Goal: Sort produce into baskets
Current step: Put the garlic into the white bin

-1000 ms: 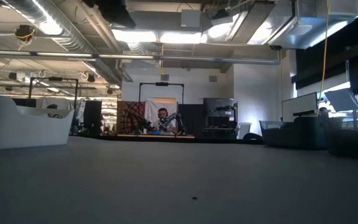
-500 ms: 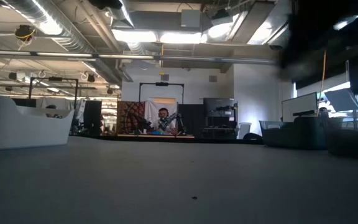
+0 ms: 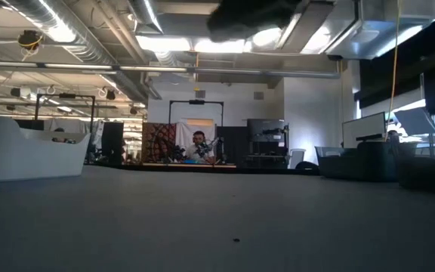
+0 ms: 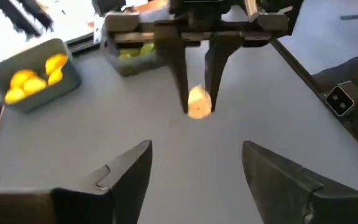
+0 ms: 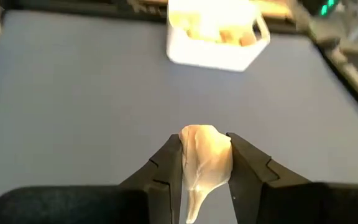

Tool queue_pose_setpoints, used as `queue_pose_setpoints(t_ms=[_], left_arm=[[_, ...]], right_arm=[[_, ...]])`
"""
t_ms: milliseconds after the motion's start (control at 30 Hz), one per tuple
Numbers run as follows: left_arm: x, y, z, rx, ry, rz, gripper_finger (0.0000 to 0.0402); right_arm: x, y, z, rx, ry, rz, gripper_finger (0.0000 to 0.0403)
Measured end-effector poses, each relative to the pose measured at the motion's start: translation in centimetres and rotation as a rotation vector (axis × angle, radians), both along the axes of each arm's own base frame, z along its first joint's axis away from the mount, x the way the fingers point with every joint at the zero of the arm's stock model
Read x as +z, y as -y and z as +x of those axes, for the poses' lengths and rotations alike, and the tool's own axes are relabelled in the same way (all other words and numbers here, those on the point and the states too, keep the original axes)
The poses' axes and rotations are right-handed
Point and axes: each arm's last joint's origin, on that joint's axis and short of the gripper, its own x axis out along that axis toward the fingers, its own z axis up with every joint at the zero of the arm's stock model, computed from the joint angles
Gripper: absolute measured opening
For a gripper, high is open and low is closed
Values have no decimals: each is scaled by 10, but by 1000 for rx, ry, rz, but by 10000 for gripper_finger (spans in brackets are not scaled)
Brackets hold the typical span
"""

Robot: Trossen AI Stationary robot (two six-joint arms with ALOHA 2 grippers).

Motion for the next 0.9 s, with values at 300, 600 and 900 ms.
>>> queue_pose_setpoints(t_ms=[300, 600, 900], left_arm=[[-16, 22, 20, -213, 28, 217, 289], [-22, 31, 31, -367, 87, 439, 290], [-23, 32, 32, -389, 91, 490, 290]], right_arm=[[11, 3, 10, 68, 101, 7, 90], [19, 20, 22, 165, 155, 159, 90], [33, 40, 33, 266, 260, 349, 90]])
